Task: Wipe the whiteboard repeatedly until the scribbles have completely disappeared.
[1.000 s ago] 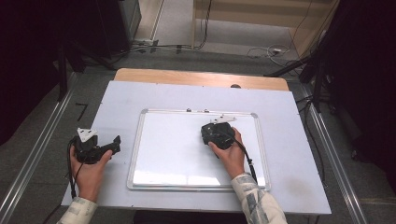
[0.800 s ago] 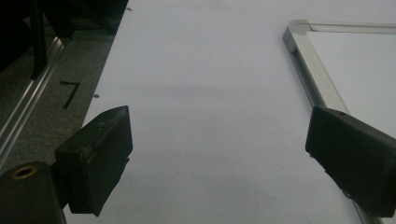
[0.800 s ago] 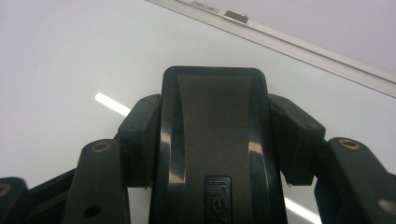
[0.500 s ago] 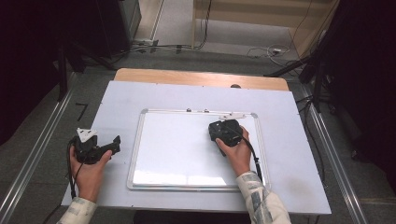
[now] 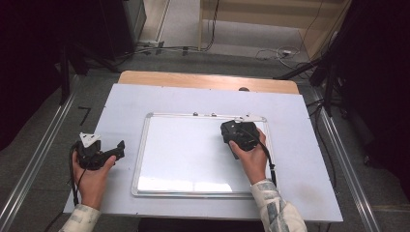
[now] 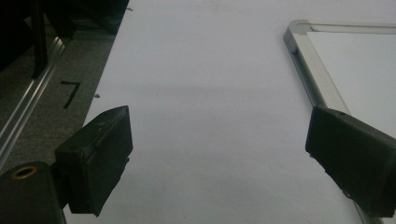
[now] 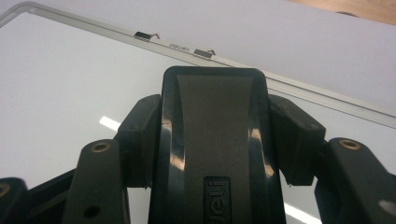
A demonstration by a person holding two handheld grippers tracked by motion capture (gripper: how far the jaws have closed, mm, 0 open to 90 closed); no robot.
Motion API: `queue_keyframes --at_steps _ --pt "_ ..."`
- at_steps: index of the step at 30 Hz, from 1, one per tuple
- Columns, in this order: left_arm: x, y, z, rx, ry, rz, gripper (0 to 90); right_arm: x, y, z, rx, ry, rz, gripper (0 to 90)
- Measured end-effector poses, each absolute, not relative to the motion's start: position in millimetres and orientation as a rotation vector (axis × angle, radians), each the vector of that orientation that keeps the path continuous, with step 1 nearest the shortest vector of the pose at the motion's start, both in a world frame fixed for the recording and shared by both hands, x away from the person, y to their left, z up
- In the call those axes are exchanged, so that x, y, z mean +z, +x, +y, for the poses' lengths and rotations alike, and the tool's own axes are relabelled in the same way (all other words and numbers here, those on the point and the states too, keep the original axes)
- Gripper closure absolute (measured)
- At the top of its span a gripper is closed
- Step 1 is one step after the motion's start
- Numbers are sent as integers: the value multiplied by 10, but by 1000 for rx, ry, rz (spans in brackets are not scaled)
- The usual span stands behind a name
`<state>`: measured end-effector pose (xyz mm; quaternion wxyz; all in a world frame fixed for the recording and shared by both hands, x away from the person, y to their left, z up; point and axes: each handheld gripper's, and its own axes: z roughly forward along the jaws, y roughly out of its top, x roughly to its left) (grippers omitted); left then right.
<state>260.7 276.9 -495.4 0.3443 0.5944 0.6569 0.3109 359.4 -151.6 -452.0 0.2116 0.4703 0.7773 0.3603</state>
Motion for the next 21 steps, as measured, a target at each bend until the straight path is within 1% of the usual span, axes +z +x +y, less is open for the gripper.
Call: queue_keyframes --at_steps 21 --pt "-4959 2616 2755 805 1550 1704 79 -4438 3531 -1684 1002 1319 2148 386"
